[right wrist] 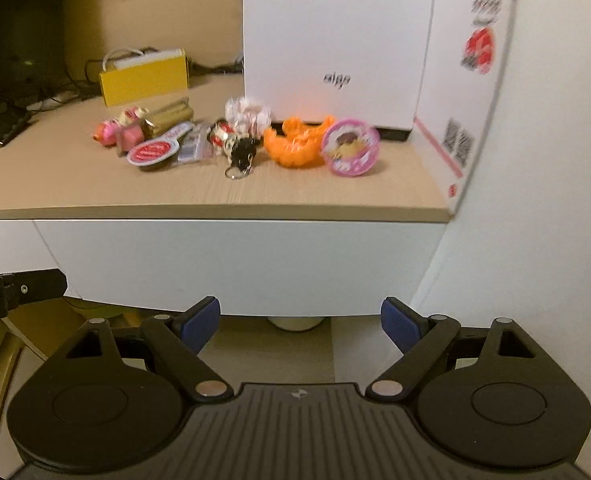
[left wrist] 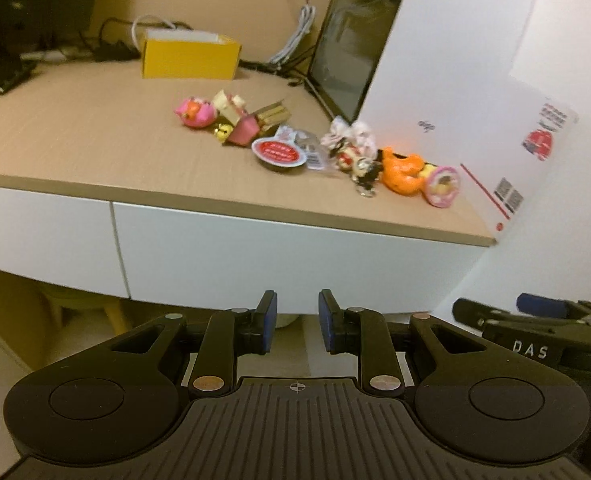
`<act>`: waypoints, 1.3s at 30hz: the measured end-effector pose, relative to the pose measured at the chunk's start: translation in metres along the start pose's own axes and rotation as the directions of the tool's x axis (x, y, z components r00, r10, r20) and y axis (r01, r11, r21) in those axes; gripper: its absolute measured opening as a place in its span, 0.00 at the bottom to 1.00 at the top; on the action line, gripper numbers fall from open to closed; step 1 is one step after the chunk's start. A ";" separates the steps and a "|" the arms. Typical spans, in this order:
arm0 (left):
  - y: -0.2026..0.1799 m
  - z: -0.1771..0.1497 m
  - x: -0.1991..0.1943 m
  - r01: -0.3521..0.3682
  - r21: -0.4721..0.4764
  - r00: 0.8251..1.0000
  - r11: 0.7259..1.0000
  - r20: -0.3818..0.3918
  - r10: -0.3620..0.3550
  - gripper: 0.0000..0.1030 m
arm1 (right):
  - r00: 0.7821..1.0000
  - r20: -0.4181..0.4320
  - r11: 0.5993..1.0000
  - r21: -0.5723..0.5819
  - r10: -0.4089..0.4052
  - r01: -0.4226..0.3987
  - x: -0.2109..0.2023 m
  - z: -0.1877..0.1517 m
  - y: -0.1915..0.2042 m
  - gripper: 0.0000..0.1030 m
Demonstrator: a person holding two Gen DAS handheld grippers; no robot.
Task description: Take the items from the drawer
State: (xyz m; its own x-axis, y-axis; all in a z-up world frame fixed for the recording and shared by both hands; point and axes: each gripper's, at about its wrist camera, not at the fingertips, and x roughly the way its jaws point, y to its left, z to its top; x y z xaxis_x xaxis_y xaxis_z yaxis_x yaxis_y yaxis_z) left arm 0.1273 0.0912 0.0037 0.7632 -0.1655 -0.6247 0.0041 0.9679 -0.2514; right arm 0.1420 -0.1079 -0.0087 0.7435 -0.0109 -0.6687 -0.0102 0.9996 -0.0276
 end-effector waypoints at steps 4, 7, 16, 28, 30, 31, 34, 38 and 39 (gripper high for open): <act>-0.019 -0.016 -0.031 -0.041 0.043 0.996 0.998 0.081 0.038 0.24 | 0.998 0.064 0.997 0.079 -0.017 0.012 -0.028 -0.004 -0.017 0.88; -0.030 -0.029 -0.043 -0.074 0.062 0.991 0.995 0.114 0.066 0.24 | 0.993 0.120 0.994 0.112 -0.021 0.008 -0.044 -0.015 -0.025 0.89; -0.059 -0.051 -0.057 -0.139 0.122 0.980 0.983 0.157 0.120 0.24 | 0.985 0.174 0.999 0.032 -0.020 0.015 -0.067 -0.030 -0.023 0.92; -0.045 -0.064 -0.064 -0.159 0.126 0.980 0.979 0.145 0.140 0.24 | 0.988 0.143 0.998 -0.007 0.056 -0.055 -0.065 -0.059 0.003 0.92; -0.045 -0.065 -0.064 -0.154 0.129 0.980 0.980 0.143 0.135 0.24 | 0.986 0.157 0.999 -0.016 0.052 -0.050 -0.067 -0.062 0.005 0.92; -0.045 -0.066 -0.064 -0.151 0.130 0.981 0.980 0.141 0.133 0.24 | 0.985 0.166 0.999 -0.020 0.047 -0.045 -0.070 -0.064 0.005 0.92; -0.045 -0.068 -0.063 -0.143 0.128 0.983 0.981 0.130 0.127 0.24 | 0.984 0.170 0.999 -0.020 0.051 -0.049 -0.071 -0.064 0.004 0.92; -0.045 -0.070 -0.061 -0.138 0.126 0.985 0.982 0.123 0.122 0.24 | 0.985 0.161 0.998 -0.022 0.065 -0.062 -0.070 -0.066 0.005 0.92; -0.045 -0.070 -0.061 -0.137 0.124 0.985 0.983 0.124 0.122 0.24 | 0.985 0.160 0.998 -0.025 0.068 -0.065 -0.070 -0.066 0.005 0.92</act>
State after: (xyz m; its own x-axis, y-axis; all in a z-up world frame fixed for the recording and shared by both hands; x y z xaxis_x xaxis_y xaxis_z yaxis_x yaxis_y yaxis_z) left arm 0.0354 0.0447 0.0013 0.8320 -0.0217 -0.5543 -0.0203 0.9974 -0.0696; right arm 0.0457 -0.1038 -0.0111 0.8383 0.0613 -0.5417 -0.0747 0.9972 -0.0027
